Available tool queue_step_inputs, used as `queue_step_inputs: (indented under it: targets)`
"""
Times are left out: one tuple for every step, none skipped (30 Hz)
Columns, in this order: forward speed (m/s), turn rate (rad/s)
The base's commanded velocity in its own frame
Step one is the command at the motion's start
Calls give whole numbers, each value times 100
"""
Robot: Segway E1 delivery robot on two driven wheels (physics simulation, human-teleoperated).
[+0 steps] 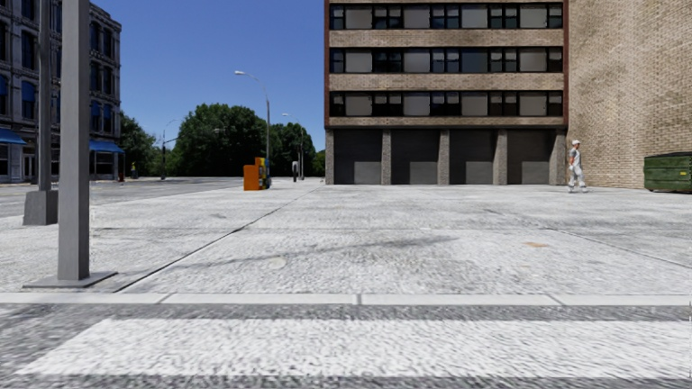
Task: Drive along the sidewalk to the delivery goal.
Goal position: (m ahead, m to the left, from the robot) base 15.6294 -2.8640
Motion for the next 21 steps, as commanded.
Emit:
queue_step_inputs:
  targets:
    - [200,0]
    - [200,0]
    - [200,0]
    - [200,0]
    - [200,0]
    - [200,0]
    - [200,0]
    - [200,0]
    - [200,0]
    - [200,0]
    - [200,0]
    - [200,0]
    - [200,0]
    - [200,0]
    - [200,0]
    - [200,0]
    - [200,0]
    - [200,0]
    - [200,0]
    - [200,0]
    - [200,0]
